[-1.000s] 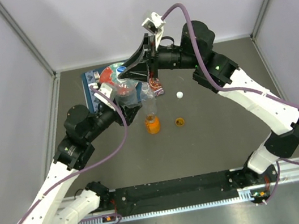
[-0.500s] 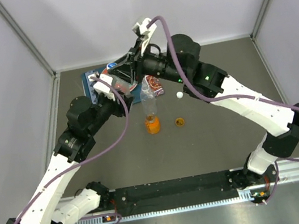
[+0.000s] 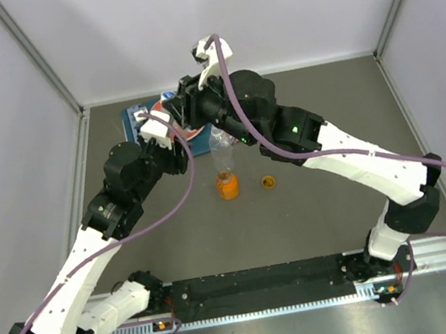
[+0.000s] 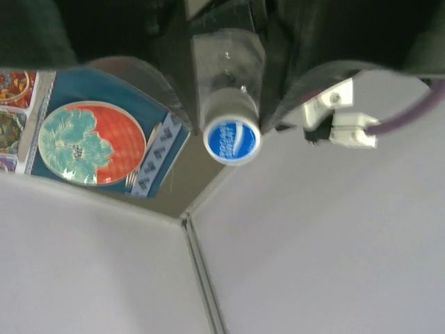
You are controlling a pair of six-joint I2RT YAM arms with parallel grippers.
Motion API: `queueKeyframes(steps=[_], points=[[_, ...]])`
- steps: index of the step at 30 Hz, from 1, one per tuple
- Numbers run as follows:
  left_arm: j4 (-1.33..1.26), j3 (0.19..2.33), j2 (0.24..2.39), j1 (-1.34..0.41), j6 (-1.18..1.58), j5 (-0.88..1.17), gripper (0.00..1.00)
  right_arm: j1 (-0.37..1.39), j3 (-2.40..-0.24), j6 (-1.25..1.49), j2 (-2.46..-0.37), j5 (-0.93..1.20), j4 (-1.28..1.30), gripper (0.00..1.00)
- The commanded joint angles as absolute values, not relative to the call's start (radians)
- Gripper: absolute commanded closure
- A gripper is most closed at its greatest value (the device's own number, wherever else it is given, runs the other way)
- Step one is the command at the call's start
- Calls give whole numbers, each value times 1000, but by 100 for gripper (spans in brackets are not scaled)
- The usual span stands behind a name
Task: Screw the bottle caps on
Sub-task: Screw the bottle cap onto the plastic bottle.
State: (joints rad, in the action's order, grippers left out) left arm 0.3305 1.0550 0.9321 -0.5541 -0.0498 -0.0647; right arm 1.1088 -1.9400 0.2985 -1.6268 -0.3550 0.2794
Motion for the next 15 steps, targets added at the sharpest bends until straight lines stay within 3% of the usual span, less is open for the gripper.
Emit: queueKeyframes(steps=[1,7,11,12,14,15], points=[[135,1091,897,-520,37,-108,95,1135,-1999,268,-1623,-318,476,46],[129,1060,876,-514,60,32,94,1126,-1997,233,-1508,-137,474,19],[124,1045,862,-512,60,158,94,1088,-1931,169,-1363,82,442,18],[121,1039,861,-511,64,199,94,1071,-1921,147,-1342,220,439,17],[112,1035,859,-509,67,392,94,1040,-1892,91,-1303,262,437,22],[104,1029,859,-509,83,456,93,955,-1878,87,-1267,410,431,21]])
